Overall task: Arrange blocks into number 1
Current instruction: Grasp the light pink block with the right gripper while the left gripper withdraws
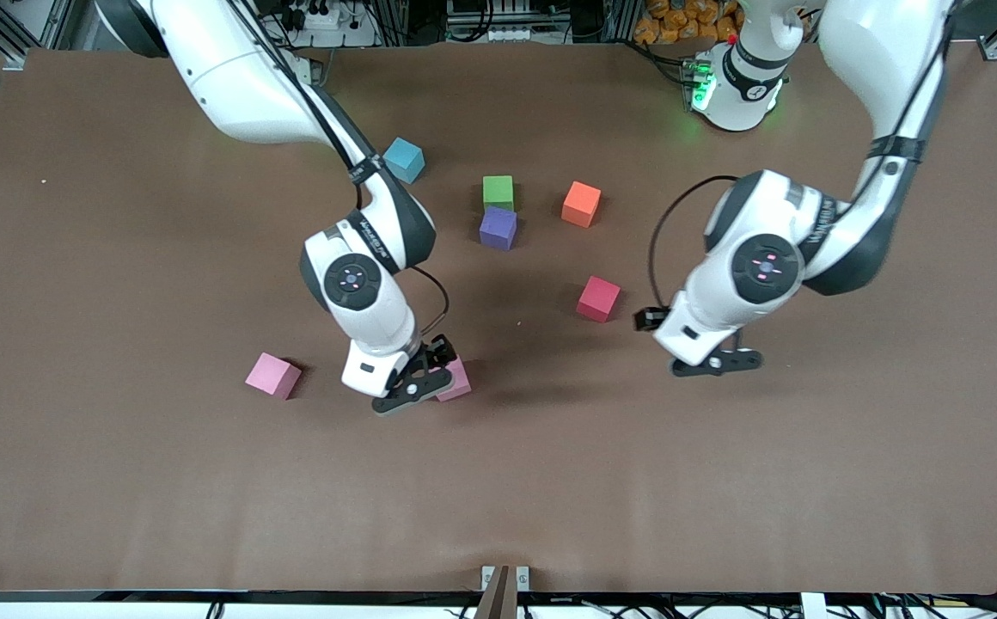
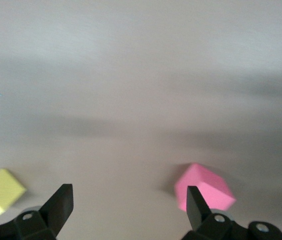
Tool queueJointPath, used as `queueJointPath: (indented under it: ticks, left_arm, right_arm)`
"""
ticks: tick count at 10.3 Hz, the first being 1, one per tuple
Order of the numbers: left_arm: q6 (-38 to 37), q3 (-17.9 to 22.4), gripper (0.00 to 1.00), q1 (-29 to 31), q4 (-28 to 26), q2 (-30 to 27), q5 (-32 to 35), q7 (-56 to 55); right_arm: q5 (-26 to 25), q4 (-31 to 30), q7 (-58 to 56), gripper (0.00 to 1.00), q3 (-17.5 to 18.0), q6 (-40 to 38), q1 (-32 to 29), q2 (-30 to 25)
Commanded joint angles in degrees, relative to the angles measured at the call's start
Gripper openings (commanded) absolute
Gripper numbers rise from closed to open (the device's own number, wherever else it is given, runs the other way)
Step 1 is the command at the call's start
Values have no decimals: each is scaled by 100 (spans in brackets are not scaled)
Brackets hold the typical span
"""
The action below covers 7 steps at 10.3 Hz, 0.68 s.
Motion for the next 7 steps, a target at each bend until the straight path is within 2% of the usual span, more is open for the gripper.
queueJointPath:
  ticks: [1, 3, 4, 7]
  left_arm:
    - [-130, -50, 100, 351, -150, -246, 252, 275]
    - [80, -58, 100, 825, -386, -350, 385, 380]
    - [238, 20, 100, 974, -657, -473, 341, 477]
    - [686, 748, 100, 923, -1509, -929, 131, 426]
  right_arm:
    - [-20, 226, 374, 100, 24, -39, 121, 250]
    - [382, 191, 402, 100, 15, 223, 173, 338]
    - [419, 190, 402, 100, 15, 295, 209, 373]
    - [341, 182, 314, 100, 7, 357, 200, 443]
